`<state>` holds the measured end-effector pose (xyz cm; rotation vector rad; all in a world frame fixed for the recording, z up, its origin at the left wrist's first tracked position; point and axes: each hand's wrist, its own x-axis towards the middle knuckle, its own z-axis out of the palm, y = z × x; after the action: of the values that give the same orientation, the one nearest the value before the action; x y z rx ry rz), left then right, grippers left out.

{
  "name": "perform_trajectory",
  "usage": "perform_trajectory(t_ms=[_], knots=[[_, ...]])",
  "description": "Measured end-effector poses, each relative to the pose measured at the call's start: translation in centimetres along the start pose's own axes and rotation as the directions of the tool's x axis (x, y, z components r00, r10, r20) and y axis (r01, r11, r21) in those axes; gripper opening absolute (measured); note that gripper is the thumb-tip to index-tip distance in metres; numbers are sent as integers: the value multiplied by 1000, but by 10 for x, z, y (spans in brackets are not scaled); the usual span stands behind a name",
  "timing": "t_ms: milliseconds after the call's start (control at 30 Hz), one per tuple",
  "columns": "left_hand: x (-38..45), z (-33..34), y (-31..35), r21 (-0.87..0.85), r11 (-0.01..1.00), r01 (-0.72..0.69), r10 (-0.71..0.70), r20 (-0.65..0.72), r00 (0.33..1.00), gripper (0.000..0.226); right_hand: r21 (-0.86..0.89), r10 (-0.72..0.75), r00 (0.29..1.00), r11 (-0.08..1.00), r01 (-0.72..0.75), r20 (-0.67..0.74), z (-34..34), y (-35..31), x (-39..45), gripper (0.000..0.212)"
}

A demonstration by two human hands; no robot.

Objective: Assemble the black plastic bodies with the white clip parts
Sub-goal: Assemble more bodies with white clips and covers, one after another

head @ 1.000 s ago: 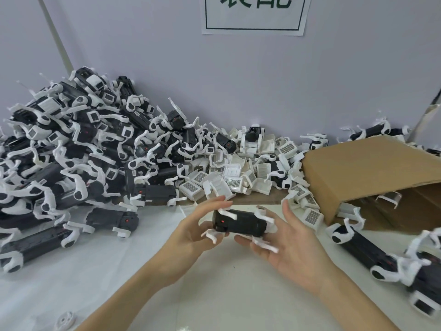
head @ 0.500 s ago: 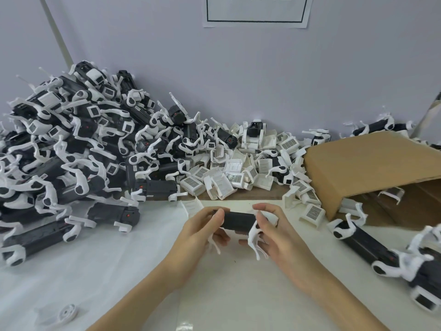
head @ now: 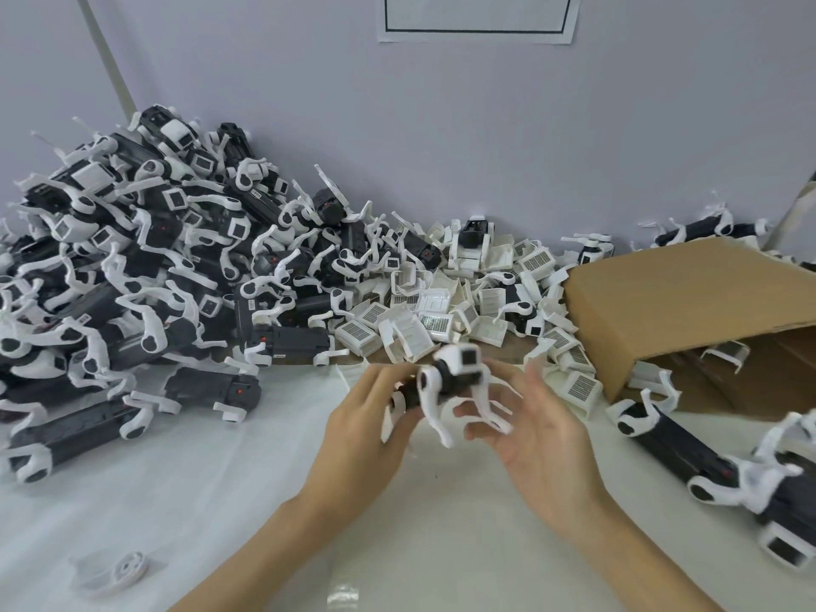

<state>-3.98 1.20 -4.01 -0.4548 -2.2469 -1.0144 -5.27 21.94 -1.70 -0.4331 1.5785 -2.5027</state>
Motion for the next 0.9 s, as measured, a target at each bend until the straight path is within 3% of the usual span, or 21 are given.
perform_trajectory(t_ms=[33, 100, 167, 233, 367, 533, 600, 667, 767, 900], knots=[[1, -1, 0, -105, 989, 106, -104, 24, 994, 33, -118, -15, 1000, 993, 14, -8, -4, -2, 1, 37], [1, 0, 2, -312, 921, 232, -213, 94, 972, 38, -532, -90, 996, 842, 86, 19, -9, 1, 1, 37], [1, 1, 8, -470, 835, 287, -243, 153, 958, 35, -668, -61, 990, 733, 128, 123, -8, 7, -1, 38], [-1, 1, 12, -509, 811, 288, -215, 199, 956, 33, -622, -22, 990, 776, 105, 140, -3, 12, -4, 38], [0, 1, 8, -296, 943, 153, -105, 169, 980, 28, -635, -51, 998, 769, 65, 40, -6, 16, -2, 34], [0, -1, 8, -183, 982, 40, -12, 148, 989, 34, -630, -95, 996, 774, 72, -2, -8, 15, -1, 39], [1, -5, 7, -329, 933, 147, -57, 266, 962, 52, -643, -171, 984, 760, 98, -51, -8, 15, 0, 41], [4, -9, 10, -535, 762, 365, -145, 408, 902, 68, -666, -230, 970, 737, 118, -84, -11, 16, 1, 41], [6, -11, 16, -692, 552, 465, -115, 490, 864, 54, -703, -262, 961, 700, 125, -90, -12, 17, 1, 42], [5, -5, 24, -626, 617, 476, -279, 392, 877, 50, -778, -302, 952, 608, 162, -38, -11, 16, -1, 42]])
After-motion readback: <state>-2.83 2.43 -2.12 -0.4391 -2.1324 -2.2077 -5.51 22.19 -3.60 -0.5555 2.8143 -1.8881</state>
